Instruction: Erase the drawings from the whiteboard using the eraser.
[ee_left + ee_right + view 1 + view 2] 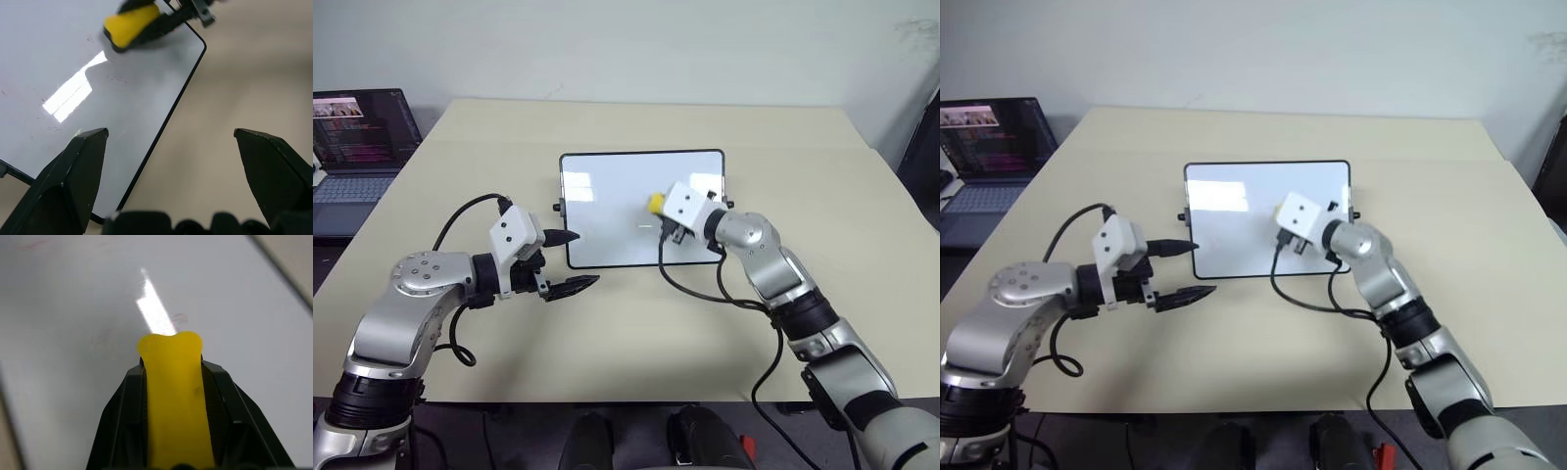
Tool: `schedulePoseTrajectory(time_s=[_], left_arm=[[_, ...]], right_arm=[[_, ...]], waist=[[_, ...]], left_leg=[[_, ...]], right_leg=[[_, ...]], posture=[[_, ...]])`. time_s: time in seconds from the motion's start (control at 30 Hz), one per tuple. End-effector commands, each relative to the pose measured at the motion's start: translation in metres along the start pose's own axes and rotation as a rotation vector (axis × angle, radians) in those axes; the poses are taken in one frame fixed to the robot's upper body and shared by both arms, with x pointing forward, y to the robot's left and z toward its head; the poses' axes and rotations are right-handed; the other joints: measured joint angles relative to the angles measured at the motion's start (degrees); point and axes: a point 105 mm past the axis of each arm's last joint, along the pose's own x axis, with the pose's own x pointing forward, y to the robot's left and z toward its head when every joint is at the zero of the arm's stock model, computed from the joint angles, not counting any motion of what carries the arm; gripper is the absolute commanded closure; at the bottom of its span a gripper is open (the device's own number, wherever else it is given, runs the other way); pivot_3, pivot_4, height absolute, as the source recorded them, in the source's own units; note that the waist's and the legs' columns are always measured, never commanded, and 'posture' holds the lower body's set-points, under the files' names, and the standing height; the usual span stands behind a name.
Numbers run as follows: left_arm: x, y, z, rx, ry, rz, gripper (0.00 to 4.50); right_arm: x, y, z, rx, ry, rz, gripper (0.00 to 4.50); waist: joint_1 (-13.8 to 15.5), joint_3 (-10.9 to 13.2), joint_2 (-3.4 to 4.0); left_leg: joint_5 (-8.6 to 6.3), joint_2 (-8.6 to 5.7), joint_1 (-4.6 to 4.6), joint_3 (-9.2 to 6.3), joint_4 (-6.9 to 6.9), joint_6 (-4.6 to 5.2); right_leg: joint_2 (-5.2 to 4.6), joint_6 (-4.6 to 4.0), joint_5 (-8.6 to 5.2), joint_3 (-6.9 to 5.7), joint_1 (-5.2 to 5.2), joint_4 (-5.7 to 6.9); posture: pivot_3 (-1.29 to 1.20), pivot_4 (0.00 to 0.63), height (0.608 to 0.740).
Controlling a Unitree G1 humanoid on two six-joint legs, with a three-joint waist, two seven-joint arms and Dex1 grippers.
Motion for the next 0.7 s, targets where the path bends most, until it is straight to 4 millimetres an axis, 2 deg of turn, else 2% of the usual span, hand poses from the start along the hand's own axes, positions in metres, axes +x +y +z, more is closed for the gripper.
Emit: schedulePoseTrajectory(time_s=[0.03,0.13,0.27,0.5,0.63,0.7], left_arm=[[-0.002,-0.002,0.011,0.034,-0.028,-0.002,0.00],[-0.002,-0.002,0.011,0.038,-0.028,-0.012,0.00],[-0.001,-0.003,0.012,0.044,-0.029,-0.024,0.00],[0.000,-0.006,0.013,0.048,-0.034,-0.041,0.00],[0.002,-0.007,0.014,0.050,-0.036,-0.053,0.00],[0.004,-0.008,0.015,0.048,-0.039,-0.069,0.00]], right_arm=[[-0.002,0.008,-0.016,0.032,0.067,0.034,3.33],[-0.003,-0.031,-0.007,0.021,0.030,-0.180,3.33],[-0.005,-0.051,0.003,0.006,-0.013,-0.286,3.33],[0.002,-0.038,0.006,0.001,-0.027,-0.230,3.33],[0.000,-0.015,0.002,0.054,-0.033,-0.123,3.33],[-0.011,-0.026,0.009,0.106,-0.085,-0.195,3.33]], waist=[[-0.03,0.01,0.01],[-0.09,0.01,0.02],[-0.01,0.01,0.01],[-0.07,0.01,0.01],[-0.03,0.01,0.01],[-0.03,0.02,0.03]], left_leg=[[0.00,0.00,0.02,0.00,0.01,0.00],[0.02,0.00,0.07,0.03,0.04,0.02],[0.08,-0.01,0.09,0.03,0.05,0.06],[0.04,0.00,-0.04,0.04,0.00,0.05],[0.04,0.01,-0.03,0.01,-0.03,0.05],[0.04,0.01,-0.03,0.01,-0.03,0.05]], right_leg=[[0.00,0.01,0.00,0.00,0.01,0.02],[0.02,0.02,0.00,0.02,0.02,0.03],[0.03,0.02,0.05,0.03,0.03,0.05],[0.01,0.01,0.04,0.04,-0.02,-0.03],[0.01,0.00,0.03,0.01,-0.02,-0.03],[0.01,0.00,0.03,0.00,-0.02,-0.02]], posture=[[0.00,0.150,0.740],[0.00,0.150,0.740],[0.00,0.150,0.740],[0.00,0.150,0.740],[0.00,0.150,0.740],[0.00,0.150,0.740]])
